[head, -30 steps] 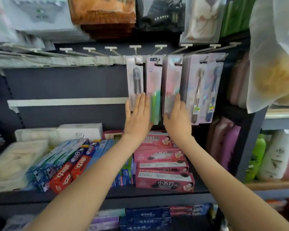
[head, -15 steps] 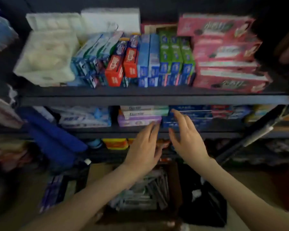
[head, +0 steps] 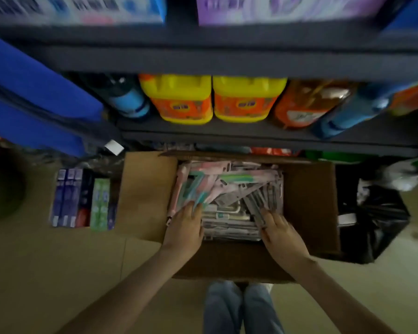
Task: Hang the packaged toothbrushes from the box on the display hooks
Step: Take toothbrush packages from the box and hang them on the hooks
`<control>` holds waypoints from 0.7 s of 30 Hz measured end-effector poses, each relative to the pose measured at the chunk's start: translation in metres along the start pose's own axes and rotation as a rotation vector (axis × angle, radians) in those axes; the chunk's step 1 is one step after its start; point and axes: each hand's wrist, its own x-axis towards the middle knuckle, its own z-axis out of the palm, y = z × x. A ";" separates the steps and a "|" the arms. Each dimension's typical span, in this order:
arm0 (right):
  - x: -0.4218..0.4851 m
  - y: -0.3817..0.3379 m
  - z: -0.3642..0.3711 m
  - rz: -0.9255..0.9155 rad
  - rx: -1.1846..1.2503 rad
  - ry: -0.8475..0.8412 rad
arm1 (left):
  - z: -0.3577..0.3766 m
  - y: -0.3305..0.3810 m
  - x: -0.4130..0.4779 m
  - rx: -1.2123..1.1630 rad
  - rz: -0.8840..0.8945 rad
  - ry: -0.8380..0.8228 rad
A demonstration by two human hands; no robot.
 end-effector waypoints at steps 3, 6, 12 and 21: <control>0.030 0.009 0.046 0.016 -0.038 -0.040 | 0.046 -0.020 0.046 0.004 -0.076 -0.029; 0.060 0.009 0.076 0.024 -0.072 -0.066 | 0.082 -0.034 0.086 0.002 -0.134 -0.080; 0.110 0.003 0.112 0.010 -0.023 -0.036 | 0.116 -0.033 0.124 -0.021 -0.247 0.025; 0.119 -0.025 0.122 0.181 0.438 0.037 | 0.116 0.002 0.100 -0.206 -0.196 0.065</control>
